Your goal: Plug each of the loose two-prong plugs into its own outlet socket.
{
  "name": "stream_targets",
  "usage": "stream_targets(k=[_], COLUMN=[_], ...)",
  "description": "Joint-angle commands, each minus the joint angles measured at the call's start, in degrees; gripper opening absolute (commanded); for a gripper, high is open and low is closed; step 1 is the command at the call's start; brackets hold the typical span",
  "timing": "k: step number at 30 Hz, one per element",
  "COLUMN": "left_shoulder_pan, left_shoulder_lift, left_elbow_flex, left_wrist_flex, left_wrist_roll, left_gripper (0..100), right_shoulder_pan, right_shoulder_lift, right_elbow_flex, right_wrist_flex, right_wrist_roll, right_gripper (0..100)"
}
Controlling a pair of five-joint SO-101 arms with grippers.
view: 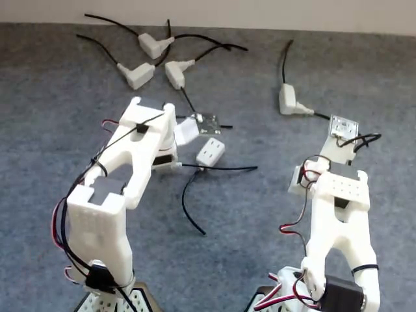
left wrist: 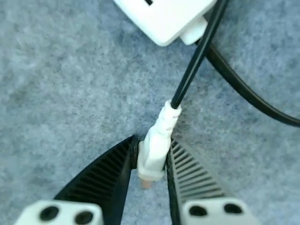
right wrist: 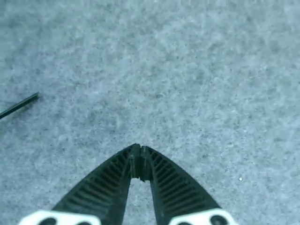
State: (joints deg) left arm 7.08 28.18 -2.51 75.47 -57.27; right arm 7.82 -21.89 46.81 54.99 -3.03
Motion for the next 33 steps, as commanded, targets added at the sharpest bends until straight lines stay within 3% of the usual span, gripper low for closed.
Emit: stream_targets(k=[1, 19, 23, 33], left_shoulder_pan=[1.71, 1.98, 1.71, 2.24], left_shoulder_lift=[0.04, 0.31, 0.48, 0.13], left_elbow_flex=[-4.09, -4.53, -4.44, -3.91], left_wrist_flex=[1.58, -1.41, -4.40, -4.40], left_wrist_roll=[2.20, 7.65, 14.59, 14.68], left_gripper=[9, 12, 12, 12], right_shoulder_pan=[0.75, 0.75, 0.75, 0.75], right_shoulder_lift=[-0.75, -0.75, -0.75, -0.75], right_elbow_flex=[-0.22, -0.22, -0.22, -0.22], right_wrist_flex=[-0.75, -0.75, -0.75, -0.75], right_wrist_roll=[-0.53, -0.53, -0.53, -0.53], right_gripper=[0.8, 0.8, 0.8, 0.8])
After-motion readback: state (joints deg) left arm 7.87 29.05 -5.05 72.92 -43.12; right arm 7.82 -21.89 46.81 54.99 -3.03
